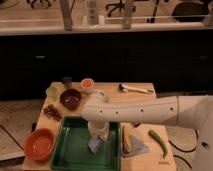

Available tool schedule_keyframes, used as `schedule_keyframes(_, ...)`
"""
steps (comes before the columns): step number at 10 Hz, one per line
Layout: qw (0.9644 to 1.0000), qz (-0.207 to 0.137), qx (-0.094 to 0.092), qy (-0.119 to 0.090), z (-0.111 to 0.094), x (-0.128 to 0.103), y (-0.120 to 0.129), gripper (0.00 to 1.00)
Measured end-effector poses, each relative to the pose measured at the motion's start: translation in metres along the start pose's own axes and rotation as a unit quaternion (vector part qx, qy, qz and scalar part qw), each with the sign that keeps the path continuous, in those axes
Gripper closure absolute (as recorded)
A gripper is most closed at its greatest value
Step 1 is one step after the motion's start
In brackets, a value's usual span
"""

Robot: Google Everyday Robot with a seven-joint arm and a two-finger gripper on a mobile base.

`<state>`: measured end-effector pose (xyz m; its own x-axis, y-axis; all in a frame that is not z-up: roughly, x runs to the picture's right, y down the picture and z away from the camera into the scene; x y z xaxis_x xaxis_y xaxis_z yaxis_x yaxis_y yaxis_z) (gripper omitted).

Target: Place sponge in tray

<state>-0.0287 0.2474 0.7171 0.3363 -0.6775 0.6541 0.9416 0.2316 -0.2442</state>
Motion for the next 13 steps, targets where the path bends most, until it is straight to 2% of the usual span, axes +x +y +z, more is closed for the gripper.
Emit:
schedule_keyframes(1,1.0,-0.006,0.0,0.001,0.0,-0.002,-0.003,0.95)
schedule_keyframes(11,0.9994,-0.034,-0.006,0.006,-0.001,-0.012,-0.014,0.95)
schedule_keyframes(13,0.9992,-0.038,-0.007,0.007,-0.001,-0.012,-0.014,0.92)
